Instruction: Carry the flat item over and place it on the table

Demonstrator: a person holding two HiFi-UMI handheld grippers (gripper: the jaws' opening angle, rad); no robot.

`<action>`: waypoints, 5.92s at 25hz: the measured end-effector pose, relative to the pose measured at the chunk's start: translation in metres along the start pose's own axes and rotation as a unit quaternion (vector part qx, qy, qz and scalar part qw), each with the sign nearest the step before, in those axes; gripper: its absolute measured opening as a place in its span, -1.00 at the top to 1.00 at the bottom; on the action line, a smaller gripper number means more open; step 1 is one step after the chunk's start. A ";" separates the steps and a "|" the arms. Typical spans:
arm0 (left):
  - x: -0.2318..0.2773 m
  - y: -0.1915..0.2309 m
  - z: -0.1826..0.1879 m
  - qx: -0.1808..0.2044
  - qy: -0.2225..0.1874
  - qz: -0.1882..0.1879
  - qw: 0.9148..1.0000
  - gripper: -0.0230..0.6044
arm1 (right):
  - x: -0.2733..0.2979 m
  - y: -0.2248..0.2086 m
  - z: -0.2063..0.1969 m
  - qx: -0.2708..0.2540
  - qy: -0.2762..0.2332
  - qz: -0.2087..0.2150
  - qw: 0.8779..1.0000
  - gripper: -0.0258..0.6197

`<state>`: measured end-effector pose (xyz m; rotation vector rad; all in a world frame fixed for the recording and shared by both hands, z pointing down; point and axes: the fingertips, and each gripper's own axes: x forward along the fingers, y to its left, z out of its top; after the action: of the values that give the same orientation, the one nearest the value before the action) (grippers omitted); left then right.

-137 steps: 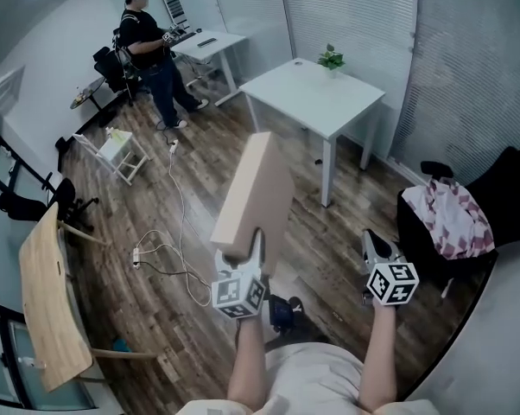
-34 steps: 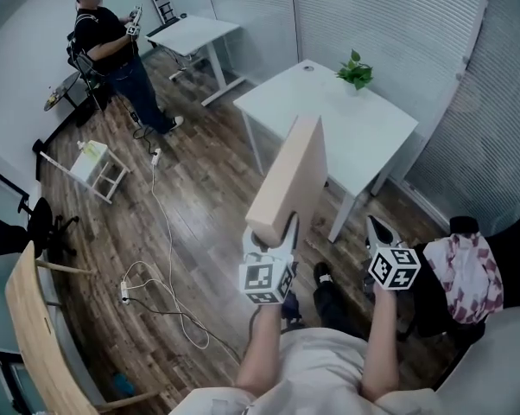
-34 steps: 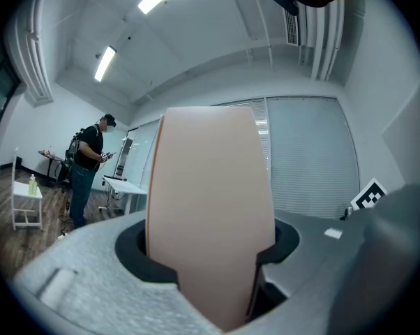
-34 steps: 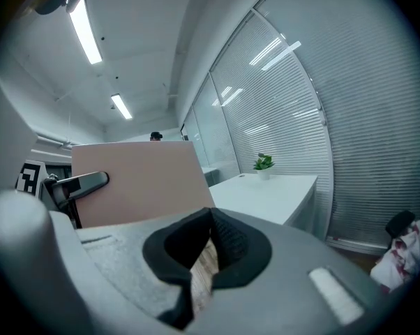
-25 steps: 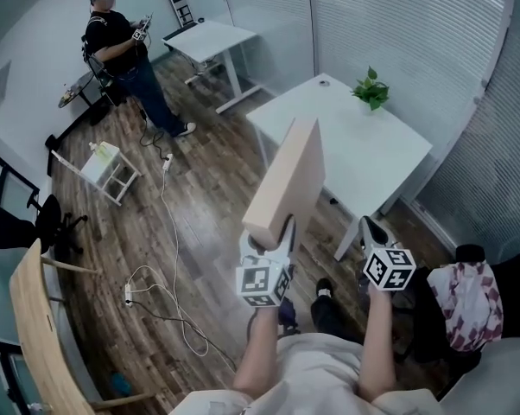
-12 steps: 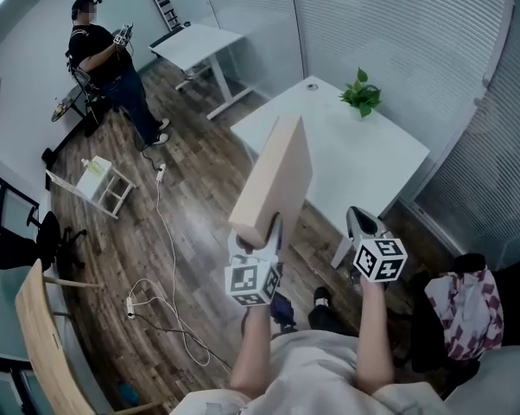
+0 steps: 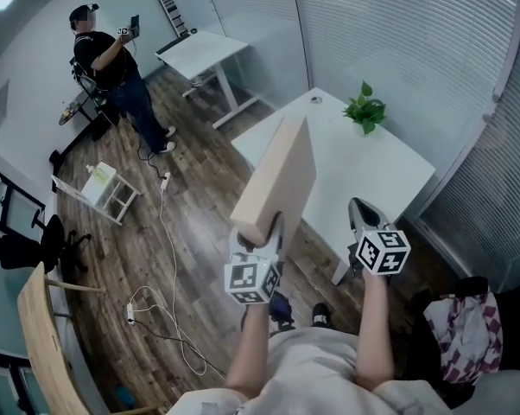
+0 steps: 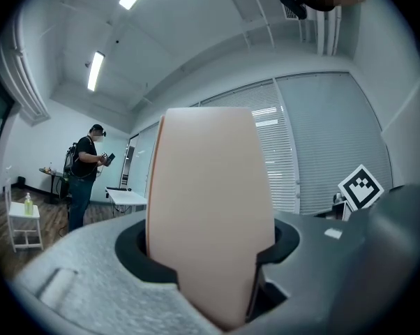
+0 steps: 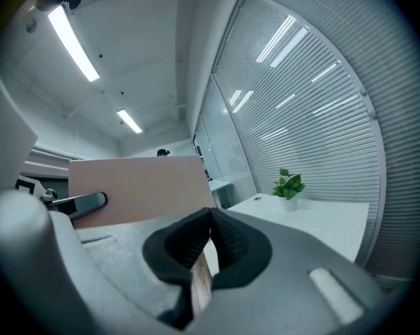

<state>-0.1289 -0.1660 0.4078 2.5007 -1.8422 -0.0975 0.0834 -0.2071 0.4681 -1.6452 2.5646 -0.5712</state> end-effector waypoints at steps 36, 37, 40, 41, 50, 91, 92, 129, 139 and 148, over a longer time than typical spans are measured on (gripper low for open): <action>0.086 0.034 -0.041 -0.210 0.004 0.005 0.978 0.03 | 0.080 -0.053 0.051 0.017 -0.053 0.036 0.998 0.92; 0.092 0.035 -0.044 -0.214 0.007 0.003 0.977 0.03 | 0.084 -0.057 0.051 0.012 -0.051 0.036 0.998 0.92; 0.110 0.039 -0.050 -0.227 0.017 -0.001 0.974 0.03 | 0.100 -0.070 0.053 0.007 -0.048 0.029 0.998 0.92; 0.116 0.040 -0.051 -0.231 0.020 0.000 0.973 0.03 | 0.107 -0.075 0.054 0.012 -0.048 0.026 0.998 0.92; 0.173 0.050 -0.068 -0.268 0.033 -0.013 0.963 0.03 | 0.171 -0.089 0.052 0.031 -0.033 0.043 0.998 0.92; 0.317 0.033 -0.242 -0.542 0.221 -0.067 0.808 0.03 | 0.292 -0.170 -0.023 -0.037 0.180 -0.001 0.983 0.92; 0.319 0.032 -0.244 -0.547 0.224 -0.070 0.804 0.03 | 0.291 -0.172 -0.026 -0.034 0.184 -0.005 0.982 0.92; 0.348 0.008 -0.335 -0.614 0.276 -0.038 0.739 -0.02 | 0.327 -0.196 -0.127 -0.075 0.398 0.050 0.913 0.92; 0.349 0.016 -0.327 -0.613 0.284 -0.029 0.737 -0.02 | 0.336 -0.192 -0.120 -0.081 0.390 0.062 0.915 0.92; 0.358 0.029 -0.320 -0.626 0.278 -0.047 0.727 -0.02 | 0.349 -0.191 -0.115 -0.079 0.387 0.069 0.916 0.92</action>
<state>-0.0282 -0.5193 0.7176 1.3726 -0.8283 -0.3836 0.0711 -0.5544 0.6944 -1.4536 3.3004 -1.2422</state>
